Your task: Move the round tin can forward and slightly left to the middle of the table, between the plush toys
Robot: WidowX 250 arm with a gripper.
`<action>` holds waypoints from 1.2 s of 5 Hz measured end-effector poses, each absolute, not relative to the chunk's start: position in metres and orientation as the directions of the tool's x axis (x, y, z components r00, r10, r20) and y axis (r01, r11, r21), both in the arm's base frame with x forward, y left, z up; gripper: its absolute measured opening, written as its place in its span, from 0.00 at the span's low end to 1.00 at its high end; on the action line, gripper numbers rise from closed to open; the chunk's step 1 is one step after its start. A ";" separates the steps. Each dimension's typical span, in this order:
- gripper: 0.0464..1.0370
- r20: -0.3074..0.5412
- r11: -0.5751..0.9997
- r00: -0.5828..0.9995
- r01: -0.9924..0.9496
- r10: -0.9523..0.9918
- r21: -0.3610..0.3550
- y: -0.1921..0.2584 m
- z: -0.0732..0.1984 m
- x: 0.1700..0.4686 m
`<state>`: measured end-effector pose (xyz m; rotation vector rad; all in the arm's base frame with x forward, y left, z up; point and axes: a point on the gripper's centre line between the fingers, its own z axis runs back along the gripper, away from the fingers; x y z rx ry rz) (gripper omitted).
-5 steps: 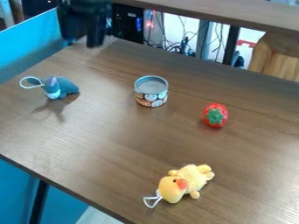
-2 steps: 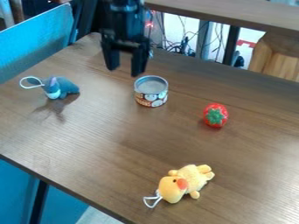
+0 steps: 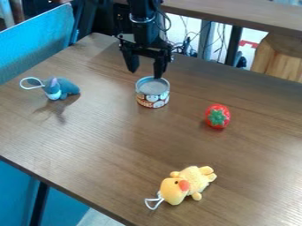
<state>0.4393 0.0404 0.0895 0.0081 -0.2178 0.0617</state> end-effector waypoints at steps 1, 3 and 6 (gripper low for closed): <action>0.96 0.236 0.996 0.968 -0.094 0.089 0.009 0.042 0.081 0.450; 0.96 0.224 0.987 0.972 -0.098 0.068 0.127 0.049 0.057 0.464; 0.96 0.073 0.975 0.997 -0.011 -0.005 0.223 0.053 0.051 0.395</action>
